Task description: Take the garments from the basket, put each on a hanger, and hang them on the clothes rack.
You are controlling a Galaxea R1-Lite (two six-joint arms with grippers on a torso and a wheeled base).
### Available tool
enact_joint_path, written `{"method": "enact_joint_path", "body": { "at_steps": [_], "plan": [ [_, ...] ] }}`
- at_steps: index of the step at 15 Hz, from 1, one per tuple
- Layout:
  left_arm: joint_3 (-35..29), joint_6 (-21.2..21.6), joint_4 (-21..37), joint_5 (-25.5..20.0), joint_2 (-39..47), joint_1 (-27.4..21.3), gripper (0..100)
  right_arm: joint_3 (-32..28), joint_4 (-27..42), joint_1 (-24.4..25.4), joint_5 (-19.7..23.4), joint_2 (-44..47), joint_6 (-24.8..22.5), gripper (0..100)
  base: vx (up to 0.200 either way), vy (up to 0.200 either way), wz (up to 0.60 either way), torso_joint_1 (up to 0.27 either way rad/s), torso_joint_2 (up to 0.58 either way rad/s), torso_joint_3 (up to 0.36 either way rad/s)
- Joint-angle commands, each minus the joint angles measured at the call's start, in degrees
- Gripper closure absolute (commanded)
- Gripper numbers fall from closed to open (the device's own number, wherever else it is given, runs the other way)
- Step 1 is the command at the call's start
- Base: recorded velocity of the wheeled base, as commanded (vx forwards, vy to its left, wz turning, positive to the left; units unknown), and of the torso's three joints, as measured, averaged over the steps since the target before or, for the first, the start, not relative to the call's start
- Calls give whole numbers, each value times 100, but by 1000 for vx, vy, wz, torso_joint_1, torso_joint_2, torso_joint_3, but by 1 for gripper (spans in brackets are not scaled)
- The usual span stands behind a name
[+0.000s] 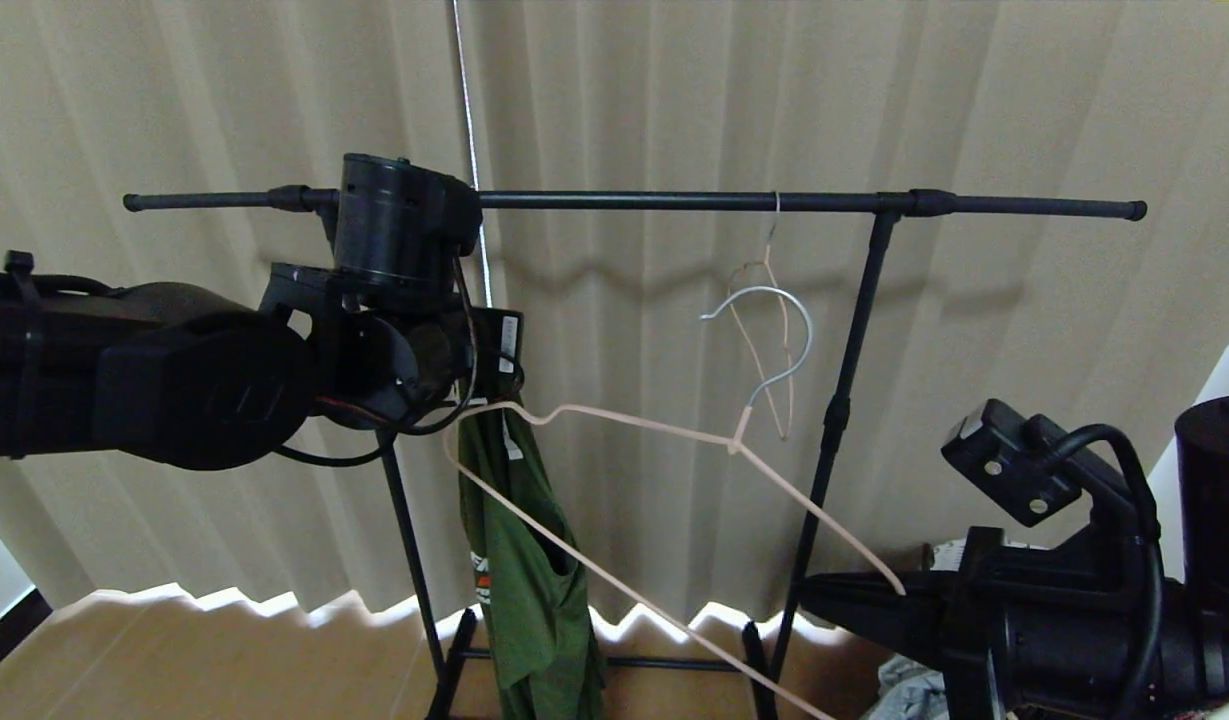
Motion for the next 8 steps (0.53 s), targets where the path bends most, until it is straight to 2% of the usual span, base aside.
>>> {"method": "enact_joint_path", "body": {
  "at_steps": [1, 5, 8],
  "plan": [
    [0, -2, -6, 3, -62, 12, 100, 35, 3, -9, -23, 36, 8, 100, 0, 0, 0, 0, 0, 0],
    [35, 7, -6, 3, -132, 12, 100, -1, -15, -44, -216, 53, 17, 100, 0, 0, 0, 0, 0, 0],
    [202, -2, -15, 3, -132, -6, 100, -18, -59, -44, -234, 36, 263, 100, 0, 0, 0, 0, 0, 0]
  ]
}}
